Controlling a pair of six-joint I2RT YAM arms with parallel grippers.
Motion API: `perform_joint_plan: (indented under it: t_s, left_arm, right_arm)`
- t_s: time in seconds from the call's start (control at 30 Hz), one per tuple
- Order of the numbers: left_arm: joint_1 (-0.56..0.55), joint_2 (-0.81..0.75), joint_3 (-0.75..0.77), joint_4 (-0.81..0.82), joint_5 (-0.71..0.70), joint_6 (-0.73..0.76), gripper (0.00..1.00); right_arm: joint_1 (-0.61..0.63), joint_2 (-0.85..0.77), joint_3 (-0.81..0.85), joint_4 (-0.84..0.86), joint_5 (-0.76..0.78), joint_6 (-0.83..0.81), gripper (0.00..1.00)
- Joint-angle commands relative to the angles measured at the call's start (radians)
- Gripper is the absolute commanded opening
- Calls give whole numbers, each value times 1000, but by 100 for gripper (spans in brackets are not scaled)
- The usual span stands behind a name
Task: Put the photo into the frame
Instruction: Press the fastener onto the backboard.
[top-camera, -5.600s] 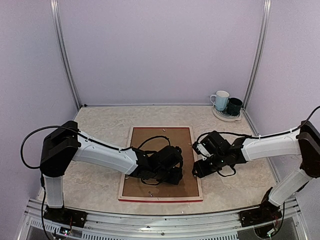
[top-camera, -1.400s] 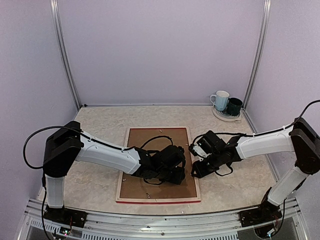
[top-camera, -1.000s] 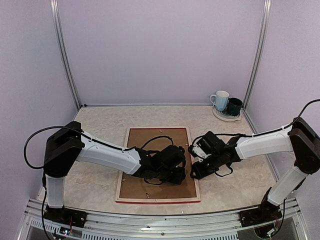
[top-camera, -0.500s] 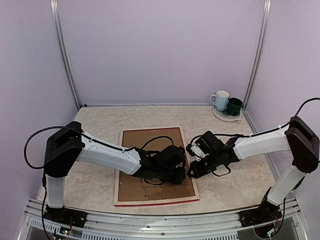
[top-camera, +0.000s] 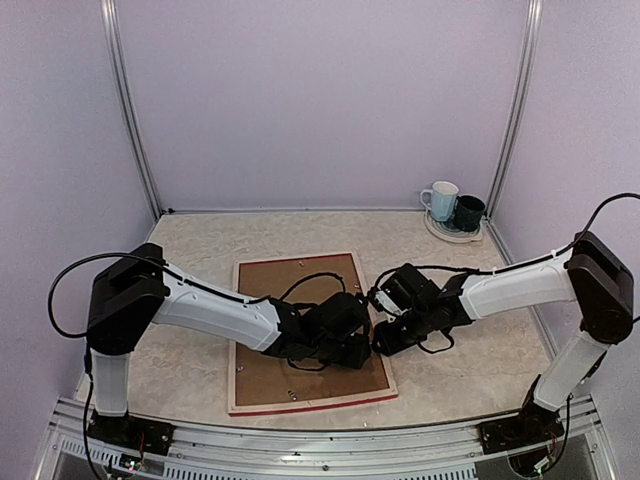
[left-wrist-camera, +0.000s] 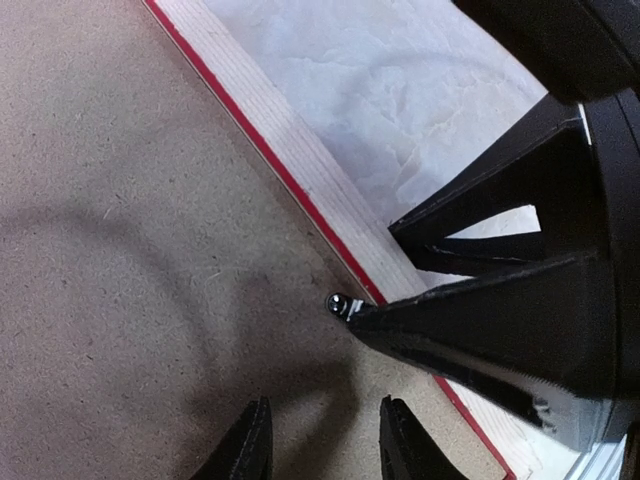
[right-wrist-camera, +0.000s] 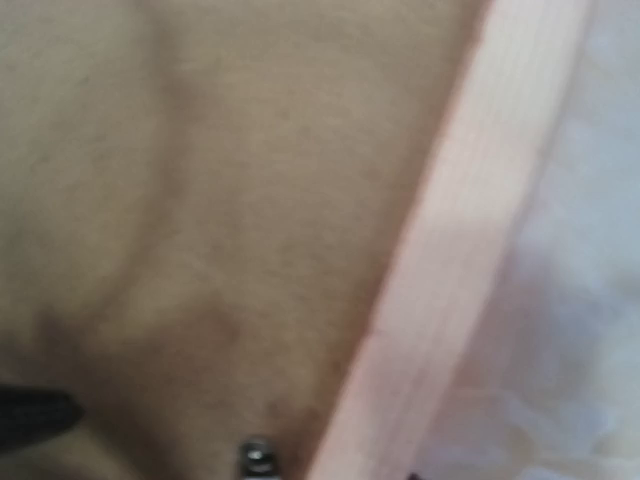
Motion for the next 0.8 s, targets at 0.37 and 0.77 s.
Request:
perform_joint_plan:
  t_s: [0.37,0.77]
  left_arm:
    - [23,-88,-117,14,-26,-15,37]
    - [5,-59,-120,27,-5,-29,36]
  right_arm:
    - [18,-76,19,-65,50,48,42]
    - [57,73,48,-71,122,66,40]
